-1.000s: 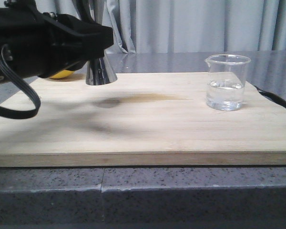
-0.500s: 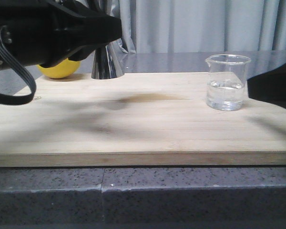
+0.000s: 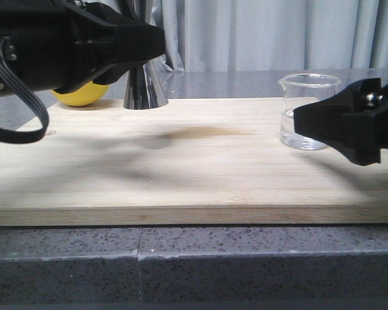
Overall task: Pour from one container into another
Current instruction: 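Reach the right gripper to the glass beaker and grasp it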
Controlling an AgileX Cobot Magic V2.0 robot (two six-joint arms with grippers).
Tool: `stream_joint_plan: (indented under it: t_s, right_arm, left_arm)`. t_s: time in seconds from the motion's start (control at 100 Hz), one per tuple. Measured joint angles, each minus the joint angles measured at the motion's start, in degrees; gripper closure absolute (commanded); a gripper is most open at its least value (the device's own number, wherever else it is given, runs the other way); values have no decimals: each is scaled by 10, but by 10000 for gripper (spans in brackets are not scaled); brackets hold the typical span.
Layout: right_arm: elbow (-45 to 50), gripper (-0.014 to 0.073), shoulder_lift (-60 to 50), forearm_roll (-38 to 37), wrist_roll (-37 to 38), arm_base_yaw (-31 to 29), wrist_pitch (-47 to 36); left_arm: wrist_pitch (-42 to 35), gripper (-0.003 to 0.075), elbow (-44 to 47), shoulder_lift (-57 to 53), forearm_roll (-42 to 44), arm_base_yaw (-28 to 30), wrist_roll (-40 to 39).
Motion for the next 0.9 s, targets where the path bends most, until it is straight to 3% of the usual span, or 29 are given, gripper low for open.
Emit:
stream_joint_plan:
  t_s: [0.63, 0.9]
  right_arm:
    - [-52, 69, 96, -9, -1, 0, -55]
    - [-54, 221, 102, -13, -1, 0, -59]
  left_arm:
    - [7, 660, 0, 0, 0, 0, 0]
    - [9, 660, 0, 0, 0, 0, 0]
